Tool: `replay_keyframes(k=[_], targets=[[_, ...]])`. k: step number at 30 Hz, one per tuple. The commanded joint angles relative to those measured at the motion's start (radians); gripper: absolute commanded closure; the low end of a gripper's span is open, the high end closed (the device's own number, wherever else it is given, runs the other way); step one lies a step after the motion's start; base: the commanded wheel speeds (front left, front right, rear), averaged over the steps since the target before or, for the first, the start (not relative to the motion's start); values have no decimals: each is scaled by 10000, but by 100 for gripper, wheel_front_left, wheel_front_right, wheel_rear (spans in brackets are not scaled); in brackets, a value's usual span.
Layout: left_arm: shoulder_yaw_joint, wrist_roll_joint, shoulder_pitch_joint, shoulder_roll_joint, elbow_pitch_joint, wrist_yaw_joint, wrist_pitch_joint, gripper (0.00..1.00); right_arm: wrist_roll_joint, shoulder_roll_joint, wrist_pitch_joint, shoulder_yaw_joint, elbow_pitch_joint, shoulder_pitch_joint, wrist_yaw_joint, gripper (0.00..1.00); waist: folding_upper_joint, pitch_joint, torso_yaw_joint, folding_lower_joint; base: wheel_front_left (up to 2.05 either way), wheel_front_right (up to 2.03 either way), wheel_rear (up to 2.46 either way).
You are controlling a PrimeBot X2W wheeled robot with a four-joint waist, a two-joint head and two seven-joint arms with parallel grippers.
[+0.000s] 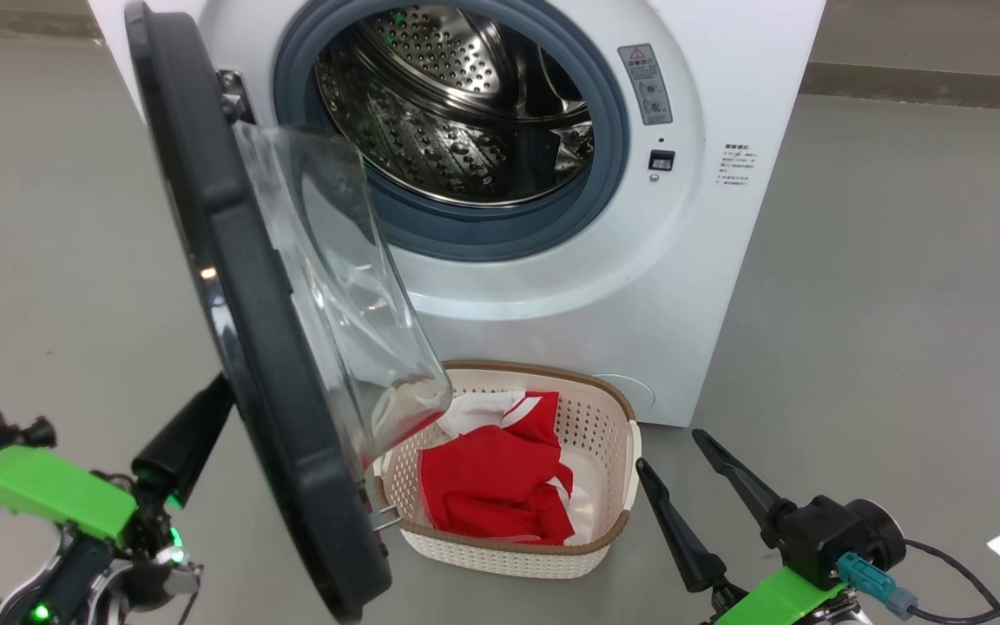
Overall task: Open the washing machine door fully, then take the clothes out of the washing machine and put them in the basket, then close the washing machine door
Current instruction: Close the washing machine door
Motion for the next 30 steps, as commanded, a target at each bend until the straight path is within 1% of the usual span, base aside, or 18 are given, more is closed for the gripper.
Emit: replay_keyframes(k=[1, 2, 4, 7, 10, 12, 15, 17, 21, 24, 26, 30], targets=[[375, 248, 2, 368, -342, -237, -170, 0, -30, 40, -65, 118, -240, -398, 62, 0, 0, 9, -2, 0, 0, 0, 0], [381, 378, 23, 422, -396, -390, -278, 0, -30, 45, -65, 104, -240, -397, 62, 0, 0, 11, 0, 0, 0, 0, 0], [414, 626, 60, 504, -592, -925, -567, 0, -27, 55, -65, 81, -240, -395, 62, 0, 0, 12, 3, 0, 0, 0, 0], [552, 1444, 179, 689, -680, -1617, -1414, 0, -10, 73, -65, 53, -247, -401, 62, 0, 0, 14, 9, 0, 0, 0, 0], [373, 2949, 389, 1077, -652, -2248, -2433, 0, 4, 90, -65, 43, -246, -410, 62, 0, 0, 2, 5, 0, 0, 0, 0], [140, 4065, 532, 1297, -630, -2490, -3223, 0, 19, 100, -65, 33, -248, -406, 62, 0, 0, -6, 6, 0, 0, 0, 0], [-275, 5369, 731, 1446, -596, -2672, -4353, 0, 32, 114, -65, 31, -249, -377, 62, 0, 0, -29, -6, 0, 0, 0, 0], [-442, 5677, 852, 1351, -582, -2734, -4968, 0, 36, 122, -65, 44, -247, -353, 62, 0, 0, -45, -24, 0, 0, 0, 0], [-901, 6752, 1191, 1594, -500, -2795, -6132, 0, 39, 135, -65, 38, -250, -313, 62, 0, 0, -73, -51, 0, 0, 0, 0], [-1011, 7081, 1364, 1537, -271, -2810, -7019, 0, 62, 145, -65, 27, -259, -287, 62, 0, 0, -103, -69, 0, 0, 0, 0], [-1137, 7552, 1487, 1676, -93, -2815, -7546, 0, 64, 152, -65, 25, -269, -276, 62, 0, 0, -119, -85, 0, 0, 0, 0], [-1380, 8597, 1637, 1879, 269, -2817, -8263, 0, 44, 161, -65, 27, -273, -247, 62, 0, 0, -145, -105, 0, 0, 0, 0]])
